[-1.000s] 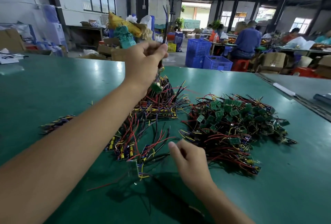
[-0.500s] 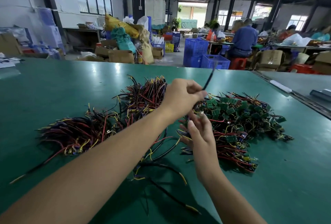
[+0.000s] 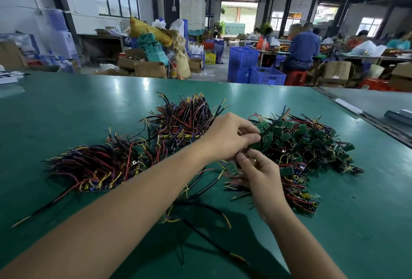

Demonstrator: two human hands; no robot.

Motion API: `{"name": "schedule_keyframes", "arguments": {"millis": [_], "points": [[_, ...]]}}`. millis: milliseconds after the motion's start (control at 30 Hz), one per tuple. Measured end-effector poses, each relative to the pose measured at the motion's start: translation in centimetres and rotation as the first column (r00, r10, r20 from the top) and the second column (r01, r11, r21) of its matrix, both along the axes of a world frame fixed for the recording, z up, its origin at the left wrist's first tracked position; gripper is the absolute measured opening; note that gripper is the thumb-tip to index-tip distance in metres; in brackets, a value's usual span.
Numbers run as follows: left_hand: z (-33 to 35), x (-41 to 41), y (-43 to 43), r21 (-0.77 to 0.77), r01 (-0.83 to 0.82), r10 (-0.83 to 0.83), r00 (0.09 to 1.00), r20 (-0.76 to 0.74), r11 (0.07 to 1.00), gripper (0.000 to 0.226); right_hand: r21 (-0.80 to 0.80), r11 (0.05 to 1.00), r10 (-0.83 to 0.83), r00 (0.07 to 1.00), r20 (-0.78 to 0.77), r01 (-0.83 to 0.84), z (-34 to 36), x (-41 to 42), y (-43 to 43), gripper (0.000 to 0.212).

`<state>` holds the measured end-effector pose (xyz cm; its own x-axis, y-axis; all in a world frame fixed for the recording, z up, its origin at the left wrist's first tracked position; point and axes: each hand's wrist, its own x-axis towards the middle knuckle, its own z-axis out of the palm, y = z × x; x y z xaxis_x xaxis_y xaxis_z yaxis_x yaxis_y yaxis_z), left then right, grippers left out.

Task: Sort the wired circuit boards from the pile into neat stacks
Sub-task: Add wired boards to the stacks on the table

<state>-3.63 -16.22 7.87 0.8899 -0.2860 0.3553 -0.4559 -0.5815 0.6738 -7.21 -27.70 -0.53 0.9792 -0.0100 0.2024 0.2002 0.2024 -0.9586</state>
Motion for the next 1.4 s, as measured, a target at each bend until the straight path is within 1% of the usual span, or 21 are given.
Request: {"name": "schedule_keyframes", "arguments": {"millis": [67, 100, 200, 267, 333, 367, 467, 533, 600, 700, 767, 833, 900, 933, 1000, 1100, 1167, 1200, 1267, 1333, 1400], "points": [[0.2, -0.6, 1.7, 0.007, 0.020, -0.019, 1.000, -0.004, 1.000, 0.027, 0.057, 0.994, -0.088, 0.995, -0.050, 0.091, 0.0, 0.4, -0.7, 0.013], [0.3, -0.9, 3.0, 0.011, 0.022, -0.022, 1.000, -0.016, 1.000, 0.025, 0.063, 0.984, -0.162, 0.984, -0.077, 0.167, 0.0, 0.8, -1.3, 0.012], [-0.3, -2.5, 8.1, 0.040, -0.023, 0.025, 0.998, -0.062, 0.999, 0.012, -0.004, 0.904, -0.421, 0.891, -0.171, 0.427, -0.4, 2.2, -3.7, 0.014], [-1.4, -4.0, 11.4, 0.070, -0.102, 0.104, 0.994, -0.028, 0.992, 0.013, -0.018, 0.867, -0.488, 0.839, -0.241, 0.498, -0.6, 3.1, -4.9, 0.024], [-2.9, -5.7, 13.9, 0.079, -0.130, 0.133, 0.990, -0.041, 0.988, 0.003, 0.017, 0.871, -0.465, 0.835, -0.296, 0.491, -0.5, 3.7, -5.6, 0.029], [-3.6, -6.5, 14.8, 0.064, -0.098, 0.103, 0.990, -0.093, 0.993, 0.009, 0.026, 0.874, -0.452, 0.832, -0.321, 0.485, -0.4, 3.8, -5.9, 0.031], [-5.7, -8.5, 17.0, 0.052, 0.045, -0.030, 0.964, -0.265, 0.998, 0.045, 0.065, 0.874, -0.426, 0.823, -0.376, 0.482, 0.0, 3.8, -6.0, 0.034], [-6.9, -9.2, 17.6, 0.149, 0.103, -0.054, 0.952, -0.303, 0.984, 0.059, 0.114, 0.875, -0.396, 0.831, -0.389, 0.471, 0.2, 3.4, -5.7, 0.036], [-7.7, -9.3, 17.4, 0.253, 0.137, -0.052, 0.947, -0.316, 0.958, 0.056, 0.154, 0.875, -0.371, 0.841, -0.394, 0.458, 0.3, 3.0, -5.1, 0.045], [-8.2, -8.9, 16.8, 0.279, 0.102, -0.026, 0.964, -0.263, 0.955, 0.032, 0.190, 0.890, -0.327, 0.872, -0.365, 0.414, 0.3, 2.5, -3.9, 0.066], [-8.3, -8.6, 16.5, 0.248, 0.055, -0.014, 0.986, -0.166, 0.967, 0.027, 0.162, 0.925, -0.280, 0.906, -0.317, 0.343, 0.3, 1.9, -3.2, 0.080], [-8.0, -8.3, 16.4, 0.183, 0.008, 0.001, 0.999, -0.049, 0.983, 0.026, 0.054, 0.956, -0.265, 0.927, -0.264, 0.288, 0.1, 1.6, -2.6, 0.086], [-7.3, -8.1, 16.2, 0.097, -0.050, 0.047, 0.998, 0.035, 0.994, 0.028, -0.055, 0.962, -0.274, 0.933, -0.233, 0.269, -0.3, 1.6, -2.1, 0.083], [-6.9, -7.9, 16.1, 0.050, -0.076, 0.073, 0.996, 0.057, 0.996, 0.030, -0.066, 0.963, -0.270, 0.936, -0.226, 0.262, -0.4, 1.6, -2.0, 0.079], [-6.3, -7.7, 15.7, -0.047, -0.106, 0.109, 0.992, 0.062, 0.993, 0.029, -0.008, 0.966, -0.253, 0.944, -0.211, 0.257, -0.5, 1.6, -1.8, 0.066], [-6.1, -7.4, 14.9, -0.139, -0.161, 0.170, 0.984, 0.053, 0.977, 0.028, 0.108, 0.959, -0.235, 0.948, -0.216, 0.263, -0.4, 1.8, -2.5, 0.037], [-6.1, -7.2, 14.4, -0.188, -0.150, 0.161, 0.986, 0.043, 0.971, 0.026, 0.132, 0.973, -0.153, 0.955, -0.256, 0.192, -0.4, 1.9, -2.8, 0.026], [-6.1, -7.1, 14.1, -0.229, -0.124, 0.134, 0.991, 0.030, 0.966, 0.023, 0.142, 0.980, -0.098, 0.957, -0.274, 0.141, -0.5, 1.9, -2.8, 0.027], [-6.0, -7.0, 13.6, -0.330, -0.083, 0.091, 0.996, 0.007, 0.940, 0.022, 0.152, 0.985, -0.040, 0.958, -0.286, 0.086, -0.7, 1.8, -2.2, 0.040], [-6.0, -6.9, 13.1, -0.385, -0.083, 0.092, 0.996, 0.006, 0.919, 0.025, 0.150, 0.983, -0.061, 0.962, -0.267, 0.104, -0.9, 1.7, -1.5, 0.048], [-6.2, -6.9, 12.7, -0.418, -0.099, 0.116, 0.993, 0.014, 0.903, 0.028, 0.100, 0.979, -0.151, 0.963, -0.225, 0.177, -1.1, 1.5, -1.1, 0.039]]}}
